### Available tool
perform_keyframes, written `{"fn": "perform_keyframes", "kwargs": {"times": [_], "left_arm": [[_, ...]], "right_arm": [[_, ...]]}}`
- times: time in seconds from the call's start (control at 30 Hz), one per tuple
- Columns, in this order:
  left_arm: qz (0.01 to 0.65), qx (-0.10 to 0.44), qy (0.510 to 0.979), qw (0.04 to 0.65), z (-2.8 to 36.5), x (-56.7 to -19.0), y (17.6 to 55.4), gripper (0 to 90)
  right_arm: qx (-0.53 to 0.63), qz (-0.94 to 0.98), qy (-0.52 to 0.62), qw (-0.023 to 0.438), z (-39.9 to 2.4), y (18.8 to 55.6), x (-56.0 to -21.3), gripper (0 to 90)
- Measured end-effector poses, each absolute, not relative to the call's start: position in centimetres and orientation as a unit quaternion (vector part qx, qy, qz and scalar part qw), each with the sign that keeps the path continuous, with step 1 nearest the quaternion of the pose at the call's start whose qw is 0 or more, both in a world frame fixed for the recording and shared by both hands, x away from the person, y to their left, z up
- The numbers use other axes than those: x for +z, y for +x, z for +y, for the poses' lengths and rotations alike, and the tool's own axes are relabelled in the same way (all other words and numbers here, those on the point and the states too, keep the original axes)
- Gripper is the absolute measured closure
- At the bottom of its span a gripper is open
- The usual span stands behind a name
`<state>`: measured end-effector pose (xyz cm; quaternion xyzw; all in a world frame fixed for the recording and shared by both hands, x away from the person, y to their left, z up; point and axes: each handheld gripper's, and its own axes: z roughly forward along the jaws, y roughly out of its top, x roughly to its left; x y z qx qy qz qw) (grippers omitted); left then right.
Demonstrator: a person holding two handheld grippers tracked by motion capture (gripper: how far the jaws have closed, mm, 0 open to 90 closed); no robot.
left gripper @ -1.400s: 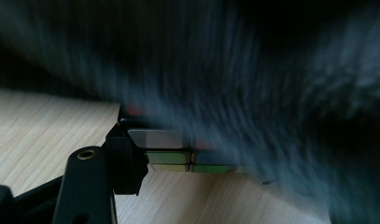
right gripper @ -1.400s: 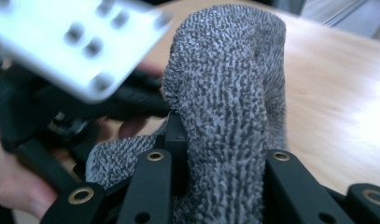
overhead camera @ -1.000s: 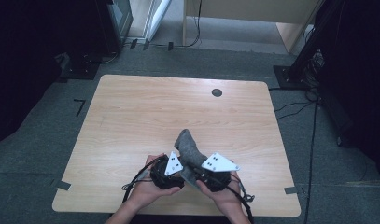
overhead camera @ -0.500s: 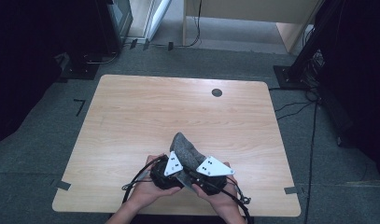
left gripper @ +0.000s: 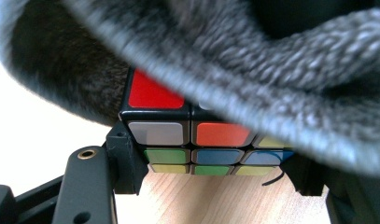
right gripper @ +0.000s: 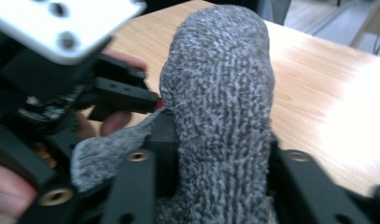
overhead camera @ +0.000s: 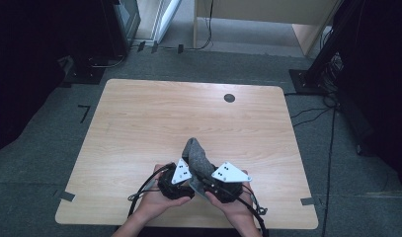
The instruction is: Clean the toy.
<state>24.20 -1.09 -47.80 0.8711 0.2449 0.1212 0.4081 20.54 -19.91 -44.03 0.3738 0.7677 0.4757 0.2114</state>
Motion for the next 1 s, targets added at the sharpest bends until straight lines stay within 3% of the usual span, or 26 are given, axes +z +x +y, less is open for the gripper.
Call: {"fn": "perform_keyframes", "kwargs": {"times": [0.07, 0.17, 0.3, 0.47, 0.57, 0.63, 0.77, 0.87, 1.0], "left_arm": [[0.254, 0.110, 0.866, 0.415, -0.9, -47.9, 24.5, 34.8], [0.267, 0.099, 0.860, 0.424, -0.4, -47.8, 24.8, 34.7], [0.274, 0.097, 0.855, 0.429, -0.1, -47.6, 25.0, 34.7], [0.264, 0.105, 0.859, 0.427, -0.5, -47.6, 24.6, 34.8], [0.245, 0.115, 0.865, 0.423, -1.1, -47.6, 24.1, 34.8], [0.236, 0.132, 0.868, 0.417, -1.3, -47.6, 23.8, 34.8], [0.238, 0.130, 0.864, 0.424, -1.0, -47.6, 23.9, 34.8], [0.245, 0.123, 0.857, 0.436, -0.8, -47.5, 24.1, 34.8], [0.231, 0.128, 0.859, 0.439, -1.2, -47.4, 23.8, 34.8]], "right_arm": [[0.487, 0.769, 0.370, 0.187, -20.4, 20.7, -43.6, 42.5], [0.493, 0.764, 0.373, 0.185, -20.7, 20.7, -43.2, 38.4], [0.499, 0.760, 0.376, 0.180, -21.0, 20.8, -43.2, 57.9], [0.514, 0.758, 0.359, 0.179, -20.6, 20.2, -43.0, 72.9], [0.505, 0.774, 0.337, 0.179, -19.7, 19.9, -43.0, 73.5], [0.479, 0.783, 0.336, 0.210, -19.1, 19.7, -43.2, 73.7], [0.477, 0.757, 0.382, 0.230, -20.9, 20.6, -43.4, 73.8], [0.497, 0.738, 0.407, 0.206, -22.5, 20.9, -43.5, 73.7], [0.515, 0.757, 0.347, 0.200, -20.6, 19.9, -43.1, 72.7]]}}
